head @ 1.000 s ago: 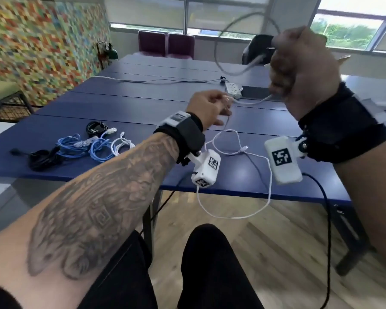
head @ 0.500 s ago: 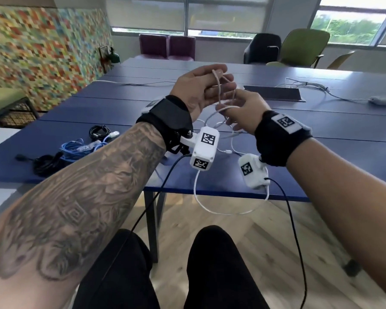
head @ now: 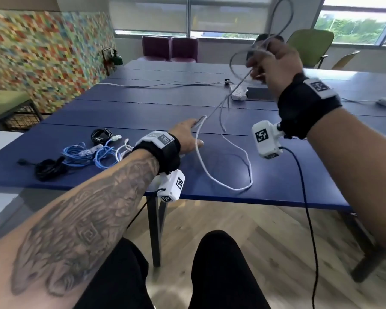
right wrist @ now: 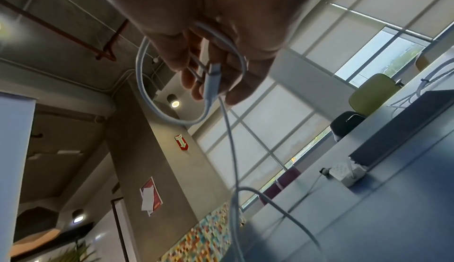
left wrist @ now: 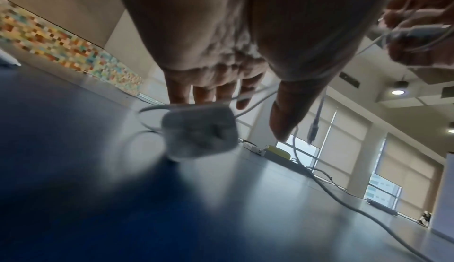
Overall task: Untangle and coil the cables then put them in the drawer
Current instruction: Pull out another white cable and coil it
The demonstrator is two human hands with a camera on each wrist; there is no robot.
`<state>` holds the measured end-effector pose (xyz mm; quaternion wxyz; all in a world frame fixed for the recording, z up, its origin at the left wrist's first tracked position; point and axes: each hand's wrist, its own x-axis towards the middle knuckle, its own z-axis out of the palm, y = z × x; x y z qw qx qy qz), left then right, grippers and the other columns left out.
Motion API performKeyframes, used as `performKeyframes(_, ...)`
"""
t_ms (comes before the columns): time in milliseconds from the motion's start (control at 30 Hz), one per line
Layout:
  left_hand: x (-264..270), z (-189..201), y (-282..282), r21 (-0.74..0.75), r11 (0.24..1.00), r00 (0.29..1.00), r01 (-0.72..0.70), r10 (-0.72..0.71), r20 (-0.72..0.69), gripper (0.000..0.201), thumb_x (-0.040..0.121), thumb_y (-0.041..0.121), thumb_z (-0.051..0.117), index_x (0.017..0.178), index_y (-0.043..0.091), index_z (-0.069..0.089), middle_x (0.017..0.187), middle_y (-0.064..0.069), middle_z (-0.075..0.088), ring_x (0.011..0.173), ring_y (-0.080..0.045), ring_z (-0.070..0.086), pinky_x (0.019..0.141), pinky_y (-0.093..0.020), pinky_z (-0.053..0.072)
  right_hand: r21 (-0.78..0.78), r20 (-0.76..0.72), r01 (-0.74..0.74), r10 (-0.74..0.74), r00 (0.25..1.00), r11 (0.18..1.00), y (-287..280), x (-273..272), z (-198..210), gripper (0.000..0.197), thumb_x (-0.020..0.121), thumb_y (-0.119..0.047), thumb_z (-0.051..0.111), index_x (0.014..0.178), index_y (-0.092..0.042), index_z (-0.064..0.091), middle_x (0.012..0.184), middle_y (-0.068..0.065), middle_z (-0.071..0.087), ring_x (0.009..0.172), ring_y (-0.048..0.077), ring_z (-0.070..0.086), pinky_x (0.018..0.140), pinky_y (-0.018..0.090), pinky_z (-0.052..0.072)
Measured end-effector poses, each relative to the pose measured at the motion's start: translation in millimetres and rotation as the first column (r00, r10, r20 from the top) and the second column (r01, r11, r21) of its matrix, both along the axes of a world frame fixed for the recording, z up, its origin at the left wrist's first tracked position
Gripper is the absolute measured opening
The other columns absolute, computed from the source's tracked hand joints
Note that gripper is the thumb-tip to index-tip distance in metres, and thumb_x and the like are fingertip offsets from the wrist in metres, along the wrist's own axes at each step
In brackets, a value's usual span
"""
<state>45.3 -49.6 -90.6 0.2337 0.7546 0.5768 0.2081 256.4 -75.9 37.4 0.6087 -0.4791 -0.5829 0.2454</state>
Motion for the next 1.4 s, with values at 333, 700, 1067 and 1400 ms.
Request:
performKeyframes(333, -0.2, -4.1, 16.7, -0.023, 0.995, 0.986, -0.1, 0.102, 0.131, 0.028, 0.083, 0.011, 0.071, 0.111, 0.013, 0.068, 0.109, -0.007, 0.07, 0.101, -0.026, 0.065, 0.092, -0.034, 0.051, 0.174, 0.062, 0.061, -0.073, 0.995, 0.983, -6.1, 10.3, 19.3, 0.019, 0.088, -0.022, 0.055, 0.076, -0.029, 0.067, 0.081, 0.013, 0.066, 0.074, 0.013, 0.054, 0.069, 0.029, 0.048)
performKeyframes(700, -3.3, 20.4, 2.9, -0.277, 0.96, 0.674, 0.043, 0.177, 0.717, 0.022, 0.098, 0.002, 0.05, 0.084, 0.012, 0.062, 0.075, -0.009, 0.058, 0.049, -0.014, 0.059, 0.054, -0.023, 0.047, -0.26, 0.865, 0.261, 0.104, 0.491, 0.93, -1.6, -2.4, -30.6, 0.056, 0.077, -0.052, 0.078, 0.118, -0.016, 0.062, 0.117, 0.008, 0.064, 0.099, 0.025, 0.059, 0.093, 0.035, 0.049)
performKeyframes(1067, -2.5, 23.0, 2.2, -0.3, 0.954, 0.668, -0.011, 0.23, 0.708, 0.026, 0.094, -0.002, 0.05, 0.083, 0.017, 0.063, 0.082, -0.002, 0.06, 0.059, -0.011, 0.059, 0.06, -0.022, 0.051, -0.449, 0.711, 0.297, 0.136, 0.691, 0.843, 10.2, 1.6, -55.2, 0.023, 0.092, -0.03, 0.062, 0.087, -0.008, 0.067, 0.074, 0.01, 0.061, 0.063, 0.027, 0.058, 0.056, 0.032, 0.052)
performKeyframes(1400, 7.7, 49.0, 10.8, 0.184, 0.895, 0.725, -0.406, 0.193, 0.661, 0.01, 0.091, 0.026, 0.058, 0.094, 0.017, 0.055, 0.106, -0.007, 0.06, 0.085, -0.017, 0.052, 0.083, -0.028, 0.046, -0.235, 0.176, -0.001, 0.043, 0.983, 0.972, 12.2, -2.8, 15.3, 0.013, 0.093, -0.028, 0.048, 0.082, -0.024, 0.054, 0.084, -0.005, 0.056, 0.07, 0.007, 0.057, 0.06, 0.02, 0.051)
